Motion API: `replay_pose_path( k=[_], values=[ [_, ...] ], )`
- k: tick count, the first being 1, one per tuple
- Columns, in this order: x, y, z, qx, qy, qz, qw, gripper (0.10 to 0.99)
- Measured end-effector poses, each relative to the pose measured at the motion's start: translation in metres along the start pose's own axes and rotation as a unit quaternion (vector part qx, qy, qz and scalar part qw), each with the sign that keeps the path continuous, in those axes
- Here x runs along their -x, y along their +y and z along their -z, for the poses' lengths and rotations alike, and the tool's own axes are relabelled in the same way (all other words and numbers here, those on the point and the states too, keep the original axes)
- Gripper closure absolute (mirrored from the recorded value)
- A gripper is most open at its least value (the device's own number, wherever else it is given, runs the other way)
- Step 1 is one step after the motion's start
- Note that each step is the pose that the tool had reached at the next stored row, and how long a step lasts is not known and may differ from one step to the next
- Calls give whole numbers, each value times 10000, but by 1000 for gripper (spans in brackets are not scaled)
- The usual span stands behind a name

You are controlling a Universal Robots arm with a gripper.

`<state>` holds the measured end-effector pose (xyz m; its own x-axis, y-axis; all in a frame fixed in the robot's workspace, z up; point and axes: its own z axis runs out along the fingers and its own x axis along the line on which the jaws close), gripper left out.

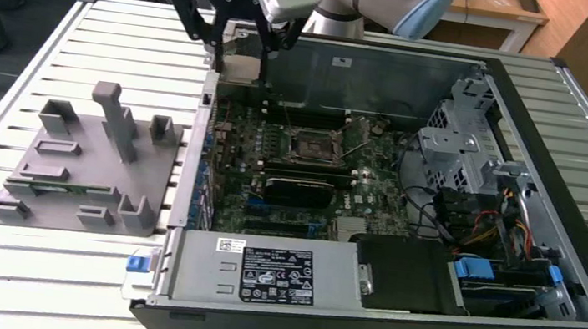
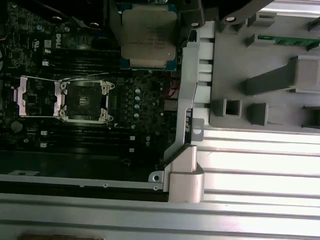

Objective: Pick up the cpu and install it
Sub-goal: 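Pick up the cpu and move it towards the insertion slot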

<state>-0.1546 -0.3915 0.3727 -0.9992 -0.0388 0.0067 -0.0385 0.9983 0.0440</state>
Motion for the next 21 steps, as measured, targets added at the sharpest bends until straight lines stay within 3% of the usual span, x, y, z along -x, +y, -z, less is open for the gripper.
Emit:
replay_pose_path(
  k=[5,14,21],
  values=[
    [182,13,-16,0,0,0,10000,557],
    [581,22,-48,1,0,0,10000,557],
    [759,50,-63,0,-10,0,10000,557]
  ],
)
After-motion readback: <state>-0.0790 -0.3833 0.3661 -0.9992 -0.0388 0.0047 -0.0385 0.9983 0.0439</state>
